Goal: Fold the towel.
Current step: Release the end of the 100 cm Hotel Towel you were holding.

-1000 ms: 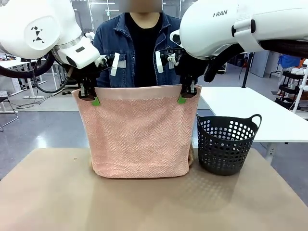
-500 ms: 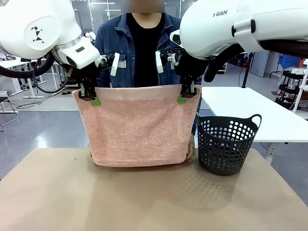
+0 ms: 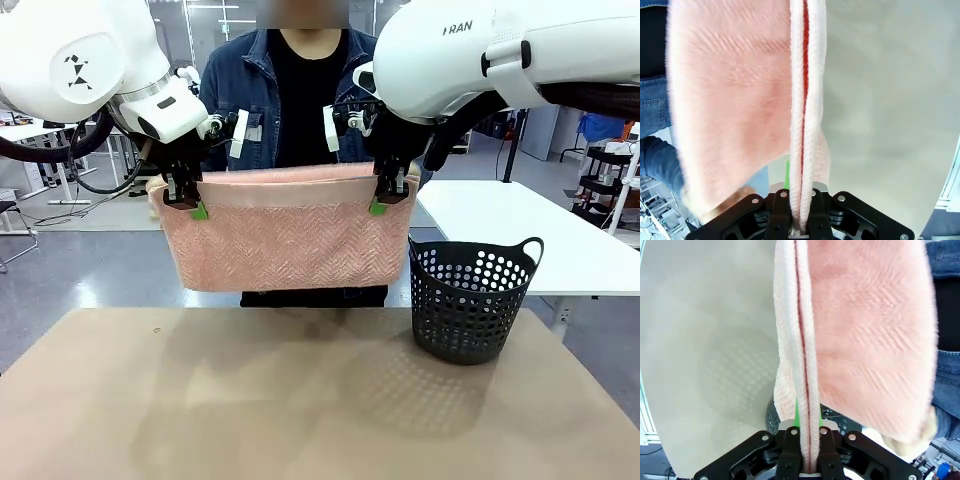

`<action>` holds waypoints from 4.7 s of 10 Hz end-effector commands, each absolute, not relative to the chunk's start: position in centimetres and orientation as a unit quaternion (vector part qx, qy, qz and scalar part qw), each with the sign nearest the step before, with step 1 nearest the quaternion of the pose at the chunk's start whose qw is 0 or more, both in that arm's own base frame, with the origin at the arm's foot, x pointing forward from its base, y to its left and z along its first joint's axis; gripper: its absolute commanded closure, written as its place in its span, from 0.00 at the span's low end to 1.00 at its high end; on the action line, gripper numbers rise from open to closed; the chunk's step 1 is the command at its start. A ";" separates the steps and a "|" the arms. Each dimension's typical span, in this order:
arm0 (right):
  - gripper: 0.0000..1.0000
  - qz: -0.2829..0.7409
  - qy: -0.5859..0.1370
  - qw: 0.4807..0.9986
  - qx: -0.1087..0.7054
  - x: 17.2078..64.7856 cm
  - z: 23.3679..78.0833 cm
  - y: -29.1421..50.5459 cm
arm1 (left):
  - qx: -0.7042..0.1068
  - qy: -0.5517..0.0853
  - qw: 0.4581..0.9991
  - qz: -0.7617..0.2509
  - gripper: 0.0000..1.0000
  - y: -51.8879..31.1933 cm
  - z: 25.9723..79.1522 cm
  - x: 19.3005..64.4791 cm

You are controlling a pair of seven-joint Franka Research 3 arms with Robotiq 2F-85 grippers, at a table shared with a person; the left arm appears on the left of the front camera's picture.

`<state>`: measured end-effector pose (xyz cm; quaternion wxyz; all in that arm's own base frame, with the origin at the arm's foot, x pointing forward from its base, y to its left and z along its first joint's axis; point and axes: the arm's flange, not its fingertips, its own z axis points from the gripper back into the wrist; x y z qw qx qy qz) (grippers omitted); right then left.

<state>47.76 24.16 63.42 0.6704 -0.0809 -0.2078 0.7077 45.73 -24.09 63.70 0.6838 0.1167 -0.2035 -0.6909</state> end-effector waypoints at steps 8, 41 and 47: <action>1.00 0.709 -0.210 0.668 -0.083 47.8 63.6 24.0 | 0.117 -0.204 0.685 -0.690 1.00 -23.9 63.7 45.8; 0.00 0.393 -0.397 0.826 0.069 37.2 78.2 -1.8 | 0.002 -0.331 0.879 -0.345 0.00 0.0 77.5 34.9; 0.00 0.280 -0.413 0.865 0.052 34.7 78.0 -8.6 | -0.014 -0.367 0.897 -0.246 0.00 5.6 77.4 31.7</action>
